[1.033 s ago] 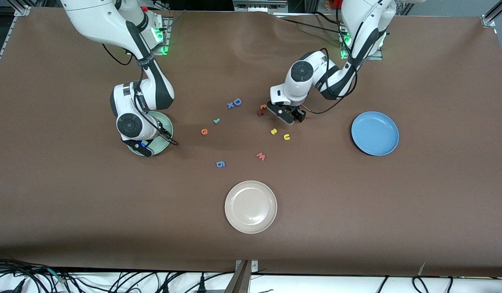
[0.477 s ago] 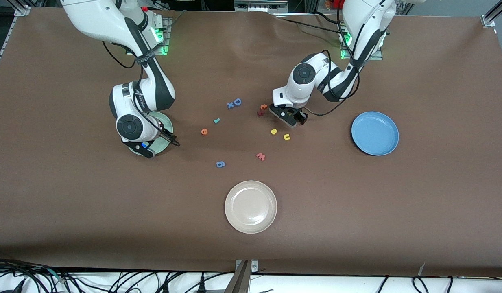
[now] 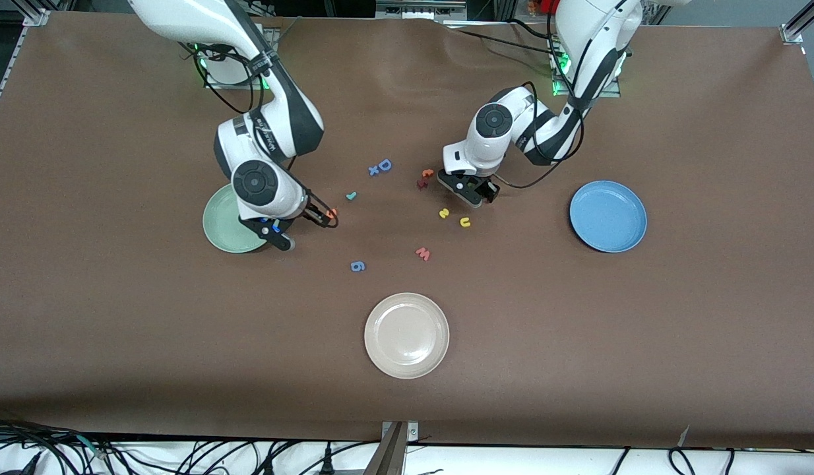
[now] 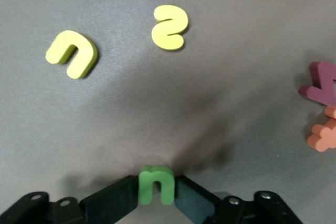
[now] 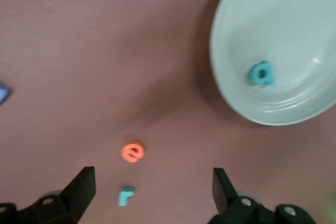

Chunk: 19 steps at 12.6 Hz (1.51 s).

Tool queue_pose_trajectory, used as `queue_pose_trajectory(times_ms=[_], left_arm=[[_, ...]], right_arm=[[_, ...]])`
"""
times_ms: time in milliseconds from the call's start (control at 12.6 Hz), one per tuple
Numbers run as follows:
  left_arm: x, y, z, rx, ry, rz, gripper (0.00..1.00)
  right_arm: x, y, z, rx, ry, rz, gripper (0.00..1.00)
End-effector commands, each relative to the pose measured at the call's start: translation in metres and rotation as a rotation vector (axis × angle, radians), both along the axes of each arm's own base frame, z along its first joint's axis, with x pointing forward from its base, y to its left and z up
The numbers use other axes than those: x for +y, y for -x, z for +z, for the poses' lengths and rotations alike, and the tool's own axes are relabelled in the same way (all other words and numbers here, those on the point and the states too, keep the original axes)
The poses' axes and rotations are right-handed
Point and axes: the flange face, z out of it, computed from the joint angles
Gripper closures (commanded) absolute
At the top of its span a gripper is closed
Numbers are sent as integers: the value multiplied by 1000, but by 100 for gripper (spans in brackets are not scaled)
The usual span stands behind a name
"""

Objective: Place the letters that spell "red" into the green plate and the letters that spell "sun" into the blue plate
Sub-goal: 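Carry the n to the blue plate while the right gripper grasps the e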

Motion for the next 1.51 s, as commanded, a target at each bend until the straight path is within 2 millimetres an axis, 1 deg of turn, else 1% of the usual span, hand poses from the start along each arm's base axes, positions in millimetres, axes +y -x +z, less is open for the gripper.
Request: queue_pose_trajectory(times_ms=[0, 79, 159, 238, 318, 397, 477, 556, 636, 794, 953, 1112, 1271, 1350, 1430], left_arm=[[20, -17, 4, -29, -24, 3, 72], [22, -21, 11, -37, -22, 12, 74], [31, -27, 18, -32, -34, 33, 78], [35, -31, 27, -29, -43, 46, 81], [45, -39, 35, -27, -49, 56, 82], [59, -48, 45, -20, -62, 65, 82], [76, -58, 55, -1, -71, 70, 82], [100, -70, 69, 21, -70, 71, 82], [127, -81, 79, 59, -57, 76, 82], [183, -97, 89, 131, -7, 128, 82], [219, -102, 88, 171, -3, 177, 82], [250, -105, 83, 197, -9, 203, 81], [283, -105, 74, 214, -11, 206, 81], [295, -105, 65, 230, -12, 207, 81], [306, -104, 54, 247, -12, 227, 81]], right_arm=[[18, 2, -22, -44, -16, -30, 6], [24, 7, -32, -52, -16, -32, 11], [27, 12, -41, -64, -19, -30, 15], [25, 14, -56, -70, -20, -33, 16], [23, 18, -65, -78, -21, -35, 17], [26, 26, -70, -84, -21, -35, 19], [26, 30, -75, -89, -22, -35, 19], [25, 31, -77, -88, -21, -36, 20], [25, 33, -79, -85, -19, -35, 23], [25, 36, -81, -79, -15, -32, 29], [29, 42, -84, -73, -11, -22, 38], [32, 45, -85, -76, -13, -17, 41], [30, 45, -86, -74, -11, -18, 45], [29, 46, -87, -72, -9, -18, 47], [29, 47, -88, -70, -8, -18, 51]])
